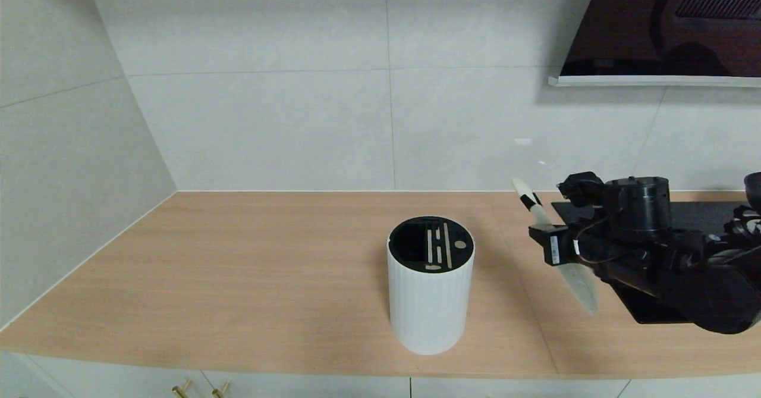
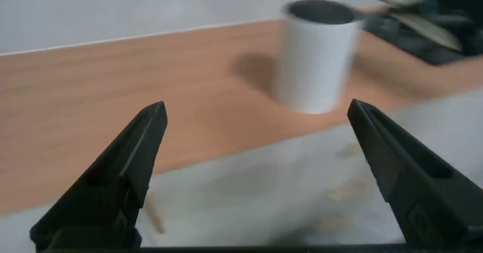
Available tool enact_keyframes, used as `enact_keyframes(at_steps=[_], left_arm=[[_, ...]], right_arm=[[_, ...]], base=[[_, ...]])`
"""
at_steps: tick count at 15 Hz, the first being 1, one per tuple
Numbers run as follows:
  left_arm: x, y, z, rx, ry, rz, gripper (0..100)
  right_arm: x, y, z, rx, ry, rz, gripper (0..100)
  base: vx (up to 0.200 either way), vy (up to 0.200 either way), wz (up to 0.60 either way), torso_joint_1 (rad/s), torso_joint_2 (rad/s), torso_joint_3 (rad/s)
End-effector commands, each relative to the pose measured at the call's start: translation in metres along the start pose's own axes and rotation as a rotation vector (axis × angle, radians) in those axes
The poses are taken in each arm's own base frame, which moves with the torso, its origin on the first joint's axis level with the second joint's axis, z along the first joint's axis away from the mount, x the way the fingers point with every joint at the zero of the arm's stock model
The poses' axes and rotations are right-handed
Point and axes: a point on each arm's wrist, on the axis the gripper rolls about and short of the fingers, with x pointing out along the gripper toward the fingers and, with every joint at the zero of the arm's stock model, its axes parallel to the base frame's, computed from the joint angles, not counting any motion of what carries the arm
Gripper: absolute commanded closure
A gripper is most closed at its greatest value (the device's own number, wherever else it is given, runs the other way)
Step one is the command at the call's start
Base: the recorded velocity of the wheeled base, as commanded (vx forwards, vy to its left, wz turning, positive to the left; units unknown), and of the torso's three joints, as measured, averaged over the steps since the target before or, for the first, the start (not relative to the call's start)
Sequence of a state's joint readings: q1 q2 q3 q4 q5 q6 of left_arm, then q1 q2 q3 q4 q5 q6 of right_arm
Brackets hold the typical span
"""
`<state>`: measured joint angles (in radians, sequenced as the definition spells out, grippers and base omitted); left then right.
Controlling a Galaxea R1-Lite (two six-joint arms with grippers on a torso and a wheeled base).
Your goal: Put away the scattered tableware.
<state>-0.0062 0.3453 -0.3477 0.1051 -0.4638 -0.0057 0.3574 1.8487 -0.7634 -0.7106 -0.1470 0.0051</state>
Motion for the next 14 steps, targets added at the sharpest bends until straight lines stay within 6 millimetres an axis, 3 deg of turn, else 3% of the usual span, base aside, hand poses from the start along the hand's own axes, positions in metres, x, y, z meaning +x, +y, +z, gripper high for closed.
enact_keyframes(at_steps=[1, 2, 4, 5, 6, 10, 14], left_arm=[[0.049, 0.020, 0.059, -0.063, 0.124, -0.167, 0], [0.089, 0.029, 0.082, -0.081, 0.181, -0.260, 0], [0.134, 0.042, 0.095, -0.090, 0.191, -0.281, 0], [0.135, 0.042, 0.095, -0.090, 0.189, -0.281, 0], [0.163, 0.045, 0.096, -0.119, 0.167, -0.305, 0], [0.213, 0.024, 0.080, -0.240, 0.209, -0.404, 0], [0.246, 0.008, 0.071, -0.486, 0.128, -0.431, 0]], right_arm=[[-0.012, 0.017, 0.027, -0.003, -0.092, 0.051, 100], [-0.015, 0.032, 0.034, -0.012, -0.123, 0.081, 100], [-0.021, 0.048, 0.035, -0.024, -0.131, 0.111, 100], [-0.021, 0.049, 0.035, -0.024, -0.131, 0.113, 100], [-0.031, 0.060, 0.038, -0.026, -0.150, 0.123, 100], [-0.054, 0.093, 0.041, -0.004, -0.176, 0.223, 100], [-0.070, 0.111, 0.043, 0.015, -0.194, 0.285, 100]], base=[[0.000, 0.000, 0.00, 0.000, 0.00, 0.000], [0.000, 0.000, 0.00, 0.000, 0.00, 0.000], [0.000, 0.000, 0.00, 0.000, 0.00, 0.000], [0.000, 0.000, 0.00, 0.000, 0.00, 0.000], [0.000, 0.000, 0.00, 0.000, 0.00, 0.000], [0.000, 0.000, 0.00, 0.000, 0.00, 0.000], [0.000, 0.000, 0.00, 0.000, 0.00, 0.000]])
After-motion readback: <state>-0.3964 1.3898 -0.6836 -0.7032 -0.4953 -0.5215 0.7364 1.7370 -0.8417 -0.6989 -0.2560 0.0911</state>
